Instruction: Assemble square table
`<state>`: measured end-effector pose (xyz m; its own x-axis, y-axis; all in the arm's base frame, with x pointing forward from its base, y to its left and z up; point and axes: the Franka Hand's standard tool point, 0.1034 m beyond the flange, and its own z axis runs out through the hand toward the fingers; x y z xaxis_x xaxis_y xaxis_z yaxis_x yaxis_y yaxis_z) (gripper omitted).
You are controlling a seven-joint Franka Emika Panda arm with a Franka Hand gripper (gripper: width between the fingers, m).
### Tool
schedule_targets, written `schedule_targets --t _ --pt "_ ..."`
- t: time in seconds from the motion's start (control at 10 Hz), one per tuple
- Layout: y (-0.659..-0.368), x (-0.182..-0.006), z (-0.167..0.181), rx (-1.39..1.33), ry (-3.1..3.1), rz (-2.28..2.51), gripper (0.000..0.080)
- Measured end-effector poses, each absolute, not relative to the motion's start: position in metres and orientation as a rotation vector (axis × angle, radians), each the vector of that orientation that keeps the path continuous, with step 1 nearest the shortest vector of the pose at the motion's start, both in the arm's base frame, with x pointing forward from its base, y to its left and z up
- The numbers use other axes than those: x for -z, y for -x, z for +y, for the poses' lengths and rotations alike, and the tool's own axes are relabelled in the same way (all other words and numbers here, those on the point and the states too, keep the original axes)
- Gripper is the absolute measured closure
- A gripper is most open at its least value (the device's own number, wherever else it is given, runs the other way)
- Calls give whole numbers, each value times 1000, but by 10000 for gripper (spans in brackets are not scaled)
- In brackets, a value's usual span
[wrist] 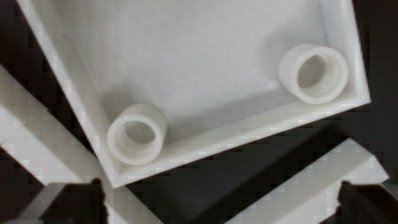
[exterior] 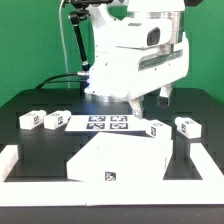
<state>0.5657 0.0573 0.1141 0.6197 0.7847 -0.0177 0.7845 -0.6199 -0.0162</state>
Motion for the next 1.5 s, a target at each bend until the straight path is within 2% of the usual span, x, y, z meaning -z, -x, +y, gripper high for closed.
schedule_targets --t 1.0,1.3,1.5 --pt "-562 -112 53 -26 2779 -1456 150" --pt "-504 -86 22 -31 2586 -1767 150" --pt "-479 -57 25 4 2507 -1872 150"
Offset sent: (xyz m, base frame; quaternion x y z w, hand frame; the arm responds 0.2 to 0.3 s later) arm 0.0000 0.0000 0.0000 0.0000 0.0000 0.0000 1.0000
